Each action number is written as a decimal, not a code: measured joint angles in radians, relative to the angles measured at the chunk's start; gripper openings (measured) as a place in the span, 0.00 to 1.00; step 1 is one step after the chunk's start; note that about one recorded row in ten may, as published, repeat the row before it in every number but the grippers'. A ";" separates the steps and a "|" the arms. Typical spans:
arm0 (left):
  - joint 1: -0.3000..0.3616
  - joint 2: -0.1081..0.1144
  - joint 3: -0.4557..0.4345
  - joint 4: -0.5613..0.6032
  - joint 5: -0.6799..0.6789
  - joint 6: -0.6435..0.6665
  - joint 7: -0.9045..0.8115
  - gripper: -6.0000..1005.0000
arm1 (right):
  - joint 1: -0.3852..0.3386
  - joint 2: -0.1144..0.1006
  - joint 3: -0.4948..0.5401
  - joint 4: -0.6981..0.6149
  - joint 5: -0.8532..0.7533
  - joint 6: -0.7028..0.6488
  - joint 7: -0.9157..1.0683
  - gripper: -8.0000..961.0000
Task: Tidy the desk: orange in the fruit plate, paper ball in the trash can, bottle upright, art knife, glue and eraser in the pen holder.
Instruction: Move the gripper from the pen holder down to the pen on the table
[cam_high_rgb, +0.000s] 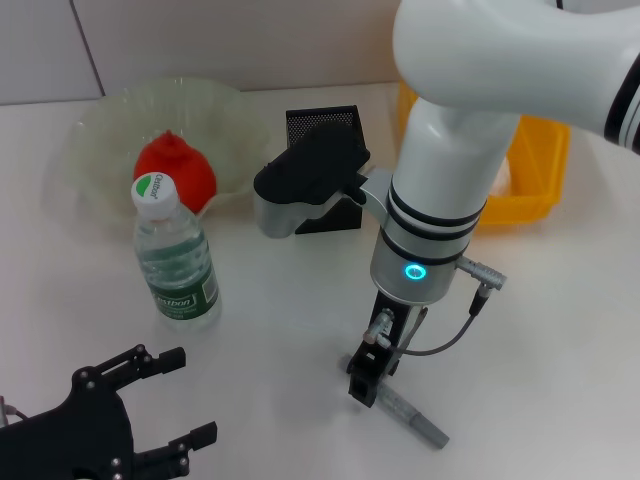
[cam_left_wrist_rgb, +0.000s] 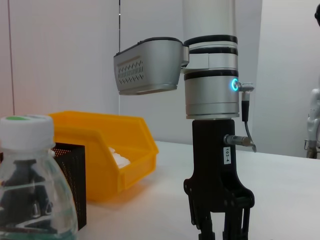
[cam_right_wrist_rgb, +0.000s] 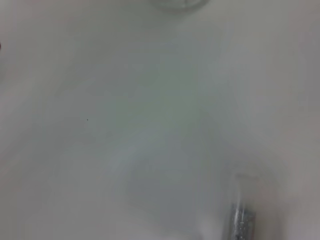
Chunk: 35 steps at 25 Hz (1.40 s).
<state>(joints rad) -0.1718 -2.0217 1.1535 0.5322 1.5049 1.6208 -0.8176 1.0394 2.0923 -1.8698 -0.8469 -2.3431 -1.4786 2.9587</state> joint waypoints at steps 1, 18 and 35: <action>0.000 0.000 0.000 0.000 0.000 0.000 0.000 0.81 | 0.000 0.000 0.000 0.000 0.000 0.000 0.000 0.39; -0.002 -0.001 0.000 0.000 0.000 0.002 0.000 0.81 | 0.005 0.000 0.000 0.005 0.001 -0.007 0.000 0.31; -0.003 -0.003 0.000 0.000 0.000 0.015 0.000 0.81 | 0.014 0.000 -0.008 0.014 0.001 -0.005 0.000 0.31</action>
<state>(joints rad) -0.1748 -2.0248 1.1536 0.5323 1.5048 1.6362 -0.8176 1.0534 2.0923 -1.8775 -0.8329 -2.3420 -1.4834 2.9590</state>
